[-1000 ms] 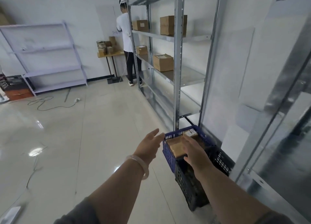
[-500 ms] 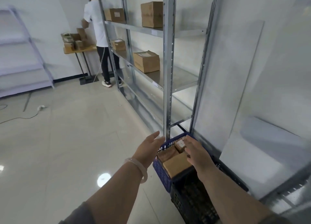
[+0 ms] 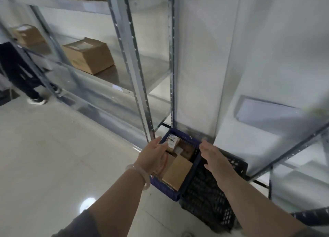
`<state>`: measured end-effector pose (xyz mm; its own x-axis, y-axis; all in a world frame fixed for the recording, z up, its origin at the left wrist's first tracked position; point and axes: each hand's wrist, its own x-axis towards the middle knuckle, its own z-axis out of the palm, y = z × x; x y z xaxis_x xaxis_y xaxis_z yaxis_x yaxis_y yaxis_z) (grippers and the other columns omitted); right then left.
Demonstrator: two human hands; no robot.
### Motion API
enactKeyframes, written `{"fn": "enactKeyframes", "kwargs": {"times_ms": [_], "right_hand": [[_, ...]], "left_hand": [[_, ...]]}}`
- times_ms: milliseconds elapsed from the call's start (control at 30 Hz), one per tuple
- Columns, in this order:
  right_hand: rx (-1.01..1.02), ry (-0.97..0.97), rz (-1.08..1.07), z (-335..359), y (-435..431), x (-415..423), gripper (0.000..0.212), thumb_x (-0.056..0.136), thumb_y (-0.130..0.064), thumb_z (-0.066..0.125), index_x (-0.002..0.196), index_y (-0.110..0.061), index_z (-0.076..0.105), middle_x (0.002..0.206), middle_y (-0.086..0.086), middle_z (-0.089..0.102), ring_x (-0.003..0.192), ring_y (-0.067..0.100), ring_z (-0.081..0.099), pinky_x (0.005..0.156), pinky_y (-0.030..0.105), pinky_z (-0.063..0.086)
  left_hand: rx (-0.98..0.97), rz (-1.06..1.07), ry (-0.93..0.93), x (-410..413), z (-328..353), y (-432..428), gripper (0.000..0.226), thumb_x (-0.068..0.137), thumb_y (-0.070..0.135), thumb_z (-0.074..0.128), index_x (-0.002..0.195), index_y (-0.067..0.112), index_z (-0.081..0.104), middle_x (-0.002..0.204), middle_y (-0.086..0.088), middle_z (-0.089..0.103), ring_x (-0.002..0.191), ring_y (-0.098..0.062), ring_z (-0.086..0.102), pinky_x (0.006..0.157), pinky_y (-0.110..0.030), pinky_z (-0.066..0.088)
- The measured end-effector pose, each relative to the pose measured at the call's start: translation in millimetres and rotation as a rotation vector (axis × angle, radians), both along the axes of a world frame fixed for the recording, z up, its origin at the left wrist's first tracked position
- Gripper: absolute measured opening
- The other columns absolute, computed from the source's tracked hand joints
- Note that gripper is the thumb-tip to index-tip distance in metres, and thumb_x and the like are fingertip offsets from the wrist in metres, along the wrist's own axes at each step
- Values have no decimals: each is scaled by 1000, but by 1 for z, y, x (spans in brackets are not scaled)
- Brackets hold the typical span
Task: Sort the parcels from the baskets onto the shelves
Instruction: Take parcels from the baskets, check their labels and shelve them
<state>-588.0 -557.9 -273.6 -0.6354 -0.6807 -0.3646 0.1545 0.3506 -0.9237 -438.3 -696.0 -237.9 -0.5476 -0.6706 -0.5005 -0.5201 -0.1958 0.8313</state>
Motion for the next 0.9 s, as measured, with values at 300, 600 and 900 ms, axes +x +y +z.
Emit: {"fn": "enactKeyframes", "kwargs": {"times_ms": [300,600,900], "right_hand": [[68,-110,-118,-69,-78,-48,52,99,-39,49,147,-24,37,149,-1,40,139,19,36,116,48,28],[182,-117,-234,-123,-126,-96,50,98,-43,48,145,-31,37,148,-5,41,136,16,38,114,46,31],[396,-285,-334,-269,-133,-92,55,100,-39,46,151,-25,30,153,-5,33,139,13,33,107,23,25]], "left_hand": [[29,-124,-26,-67,-52,-95,24,103,25,47,84,39,51,85,13,56,76,-1,53,72,-26,45],[101,-221,-167,-121,-128,-162,31,91,44,55,121,37,55,109,11,65,105,-13,58,100,-38,45],[98,-530,-281,-188,-286,-193,51,103,33,42,152,23,30,153,6,35,141,-13,32,104,-20,23]]}}
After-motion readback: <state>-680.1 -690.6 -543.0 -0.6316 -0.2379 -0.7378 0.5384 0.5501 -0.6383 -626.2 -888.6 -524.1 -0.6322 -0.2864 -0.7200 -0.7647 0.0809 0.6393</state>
